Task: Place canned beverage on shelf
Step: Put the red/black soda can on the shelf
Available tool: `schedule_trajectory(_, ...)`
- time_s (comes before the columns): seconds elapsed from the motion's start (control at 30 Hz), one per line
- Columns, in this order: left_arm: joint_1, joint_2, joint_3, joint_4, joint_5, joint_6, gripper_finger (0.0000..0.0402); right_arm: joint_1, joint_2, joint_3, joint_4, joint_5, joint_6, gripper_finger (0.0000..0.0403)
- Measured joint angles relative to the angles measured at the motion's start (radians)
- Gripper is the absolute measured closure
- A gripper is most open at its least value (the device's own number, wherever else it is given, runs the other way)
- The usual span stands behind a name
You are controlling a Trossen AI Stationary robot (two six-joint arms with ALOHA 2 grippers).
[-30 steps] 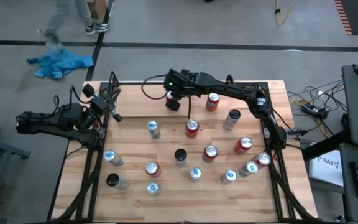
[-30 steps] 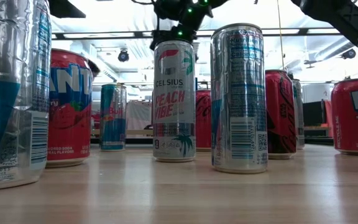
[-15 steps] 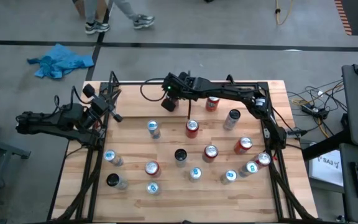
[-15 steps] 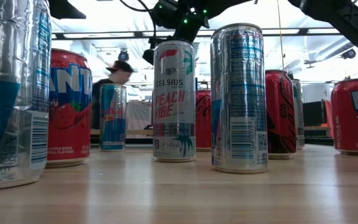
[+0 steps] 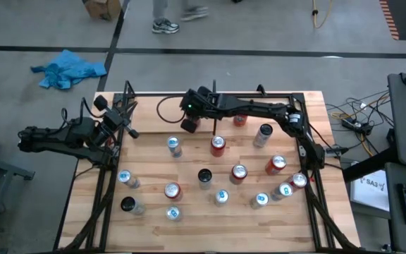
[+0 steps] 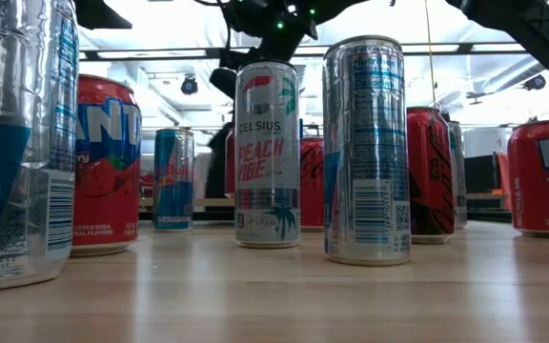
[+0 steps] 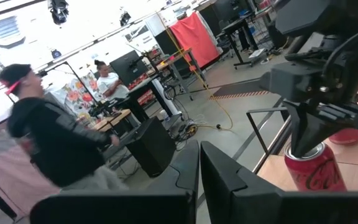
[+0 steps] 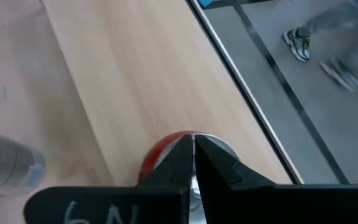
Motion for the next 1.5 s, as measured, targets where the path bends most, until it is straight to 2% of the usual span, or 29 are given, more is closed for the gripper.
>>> schedule_trajectory(0.33, 0.0, 0.0, 0.0, -0.006, 0.0, 0.0, 0.0402, 0.012, 0.0, 0.032, -0.004, 0.005, 0.043, 0.0394)
schedule_trajectory(0.47, 0.0, 0.0, 0.0, -0.024, 0.0, 0.001, 0.0402, 0.011, -0.005, 0.066, -0.028, 0.013, 0.172, 0.0394)
schedule_trajectory(0.57, 0.0, 0.0, 0.0, -0.024, 0.0, 0.005, 0.0402, 0.006, -0.007, 0.092, -0.109, 0.023, 0.289, 0.0394)
schedule_trajectory(0.7, 0.0, 0.0, 0.0, -0.025, 0.0, 0.006, 0.0402, 0.005, -0.008, 0.099, -0.272, 0.116, 0.423, 0.0394)
schedule_trajectory(0.83, 0.0, 0.0, 0.0, -0.028, 0.0, 0.006, 0.0402, -0.008, -0.006, 0.09, -0.353, 0.145, 0.507, 0.0394)
schedule_trajectory(0.97, 0.0, 0.0, 0.0, -0.027, 0.0, 0.006, 0.0402, -0.013, -0.001, 0.055, -0.322, 0.145, 0.505, 0.0394)
schedule_trajectory(1.37, 0.0, 0.0, 0.0, -0.027, 0.0, 0.007, 0.0402, -0.011, 0.002, -0.012, -0.026, 0.079, 0.383, 0.0394)
schedule_trajectory(1.5, 0.0, 0.0, 0.0, -0.028, 0.0, 0.007, 0.0402, -0.011, 0.001, -0.014, -0.025, 0.079, 0.354, 0.0394)
